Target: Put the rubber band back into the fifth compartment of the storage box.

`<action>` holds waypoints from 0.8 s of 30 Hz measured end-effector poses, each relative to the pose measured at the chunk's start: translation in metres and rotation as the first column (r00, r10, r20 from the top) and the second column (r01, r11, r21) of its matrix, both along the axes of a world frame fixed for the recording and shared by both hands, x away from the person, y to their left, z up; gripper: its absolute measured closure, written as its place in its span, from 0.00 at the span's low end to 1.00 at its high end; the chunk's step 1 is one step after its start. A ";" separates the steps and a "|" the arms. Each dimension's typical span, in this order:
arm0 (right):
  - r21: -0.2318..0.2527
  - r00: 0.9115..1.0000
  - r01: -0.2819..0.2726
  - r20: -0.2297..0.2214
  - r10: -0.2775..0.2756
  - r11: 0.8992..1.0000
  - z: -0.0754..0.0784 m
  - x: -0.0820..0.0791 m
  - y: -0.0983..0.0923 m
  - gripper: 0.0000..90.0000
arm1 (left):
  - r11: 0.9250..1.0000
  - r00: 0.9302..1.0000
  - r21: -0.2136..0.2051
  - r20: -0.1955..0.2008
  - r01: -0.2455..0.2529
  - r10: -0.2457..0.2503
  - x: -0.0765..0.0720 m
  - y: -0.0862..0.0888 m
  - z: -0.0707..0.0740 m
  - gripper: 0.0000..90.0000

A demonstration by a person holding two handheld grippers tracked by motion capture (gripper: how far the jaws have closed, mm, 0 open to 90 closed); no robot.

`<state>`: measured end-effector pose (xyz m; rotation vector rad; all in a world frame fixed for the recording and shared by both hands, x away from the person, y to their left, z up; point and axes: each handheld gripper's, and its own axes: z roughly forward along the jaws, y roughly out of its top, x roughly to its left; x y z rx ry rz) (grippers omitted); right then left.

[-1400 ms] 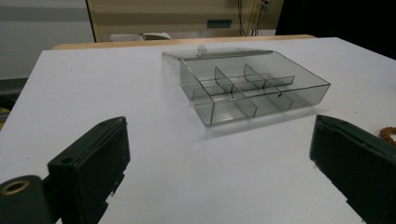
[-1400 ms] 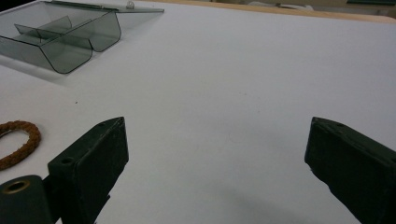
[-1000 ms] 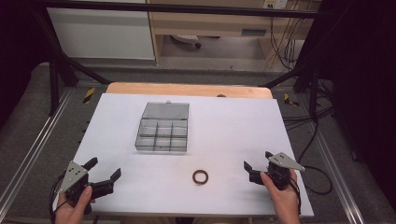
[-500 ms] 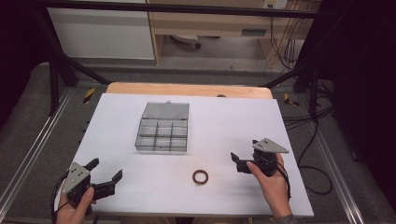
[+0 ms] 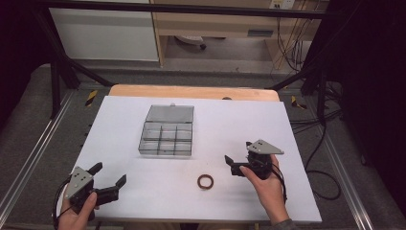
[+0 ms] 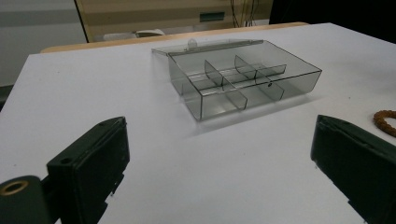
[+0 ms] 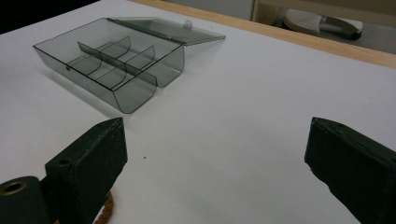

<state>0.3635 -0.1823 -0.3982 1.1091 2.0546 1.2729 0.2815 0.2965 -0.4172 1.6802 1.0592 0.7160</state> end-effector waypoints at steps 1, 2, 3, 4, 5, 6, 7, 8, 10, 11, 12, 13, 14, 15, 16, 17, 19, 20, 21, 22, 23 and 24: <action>0.003 1.000 -0.006 -0.004 0.006 1.000 0.000 -0.001 0.003 0.07 | 1.000 1.000 0.000 0.000 0.001 -0.001 0.000 0.000 0.000 0.05; 0.000 1.000 -0.016 -0.007 0.016 1.000 0.000 -0.001 0.006 0.07 | 1.000 1.000 0.000 0.000 0.001 -0.001 0.000 0.000 0.000 0.05; -0.001 1.000 -0.021 -0.010 0.021 1.000 -0.001 -0.002 0.008 0.07 | 1.000 1.000 0.000 0.000 0.001 -0.001 0.000 0.000 0.000 0.05; -0.001 1.000 -0.021 -0.010 0.021 1.000 -0.001 -0.002 0.008 0.07 | 1.000 1.000 0.000 0.000 0.001 -0.001 0.000 0.000 0.000 0.05; -0.005 1.000 -0.024 -0.011 0.023 1.000 -0.001 -0.002 0.011 0.07 | 1.000 1.000 0.001 0.000 0.001 -0.001 0.000 0.000 0.000 0.05; -0.009 0.999 -0.031 -0.013 0.031 0.999 -0.002 -0.003 0.014 0.07 | 1.000 1.000 0.001 0.001 0.000 0.000 0.000 0.000 0.000 0.05; -0.006 0.999 -0.035 -0.019 0.035 0.999 -0.002 -0.003 0.015 0.08 | 1.000 1.000 0.002 0.001 0.000 0.000 0.000 0.000 0.000 0.05; -0.013 0.998 -0.056 -0.027 0.056 0.998 -0.004 -0.004 0.020 0.08 | 1.000 1.000 0.000 0.002 0.000 0.000 0.000 0.000 0.000 0.05; -0.021 0.997 -0.074 -0.035 0.073 0.997 -0.006 -0.006 0.025 0.08 | 1.000 1.000 0.003 0.001 0.001 -0.001 0.000 0.000 0.000 0.05; -0.028 0.996 -0.084 -0.040 0.083 0.996 -0.007 -0.006 0.027 0.08 | 1.000 1.000 0.002 0.000 0.001 -0.001 0.000 0.000 0.000 0.05; -0.028 0.995 -0.092 -0.045 0.090 0.995 -0.007 -0.007 0.029 0.08 | 1.000 1.000 0.002 -0.001 0.001 -0.001 0.000 0.000 0.000 0.05; -0.030 0.994 -0.099 -0.046 0.097 0.995 -0.008 -0.007 0.031 0.08 | 1.000 1.000 0.001 -0.001 0.001 -0.001 0.000 0.000 0.000 0.05; -0.030 0.994 -0.099 -0.046 0.097 0.995 -0.008 -0.007 0.031 0.08 | 1.000 1.000 0.001 -0.001 0.001 -0.001 0.000 0.000 0.000 0.05; -0.031 0.992 -0.114 -0.054 0.112 0.993 -0.010 -0.008 0.034 0.08 | 1.000 1.000 0.001 -0.002 0.001 -0.001 0.000 0.000 0.000 0.05; -0.031 0.992 -0.114 -0.054 0.112 0.993 -0.010 -0.008 0.034 0.08 | 1.000 1.000 0.001 -0.002 0.001 -0.001 0.000 0.000 0.000 0.05; -0.030 0.991 -0.121 -0.061 0.119 0.992 -0.011 -0.008 0.036 0.07 | 1.000 1.000 0.000 -0.002 0.000 0.000 0.000 0.000 0.000 0.05; -0.044 0.988 -0.139 -0.074 0.135 0.989 -0.014 -0.009 0.042 0.07 | 1.000 1.000 0.000 -0.002 0.000 0.000 0.000 0.000 0.000 0.05; -0.043 0.987 -0.144 -0.077 0.141 0.989 -0.015 -0.009 0.044 0.07 | 1.000 1.000 0.000 -0.002 0.000 0.000 0.000 0.000 0.000 0.05; -0.045 0.986 -0.149 -0.084 0.145 0.988 -0.016 -0.010 0.045 0.07 | 1.000 1.000 0.000 -0.003 0.000 0.000 0.000 0.000 0.000 0.05; -0.049 0.985 -0.155 -0.089 0.150 0.987 -0.017 -0.010 0.047 0.07 | 1.000 1.000 0.000 -0.003 0.000 0.000 0.000 0.000 0.000 0.05; -0.054 0.984 -0.159 -0.094 0.154 0.986 -0.018 -0.010 0.048 0.07 | 1.000 1.000 0.001 -0.004 0.000 0.000 0.000 -0.001 0.000 0.05; -0.056 0.982 -0.166 -0.100 0.160 0.985 -0.019 -0.010 0.050 0.08 | 1.000 1.000 0.000 -0.004 0.000 0.000 0.000 -0.001 0.000 0.05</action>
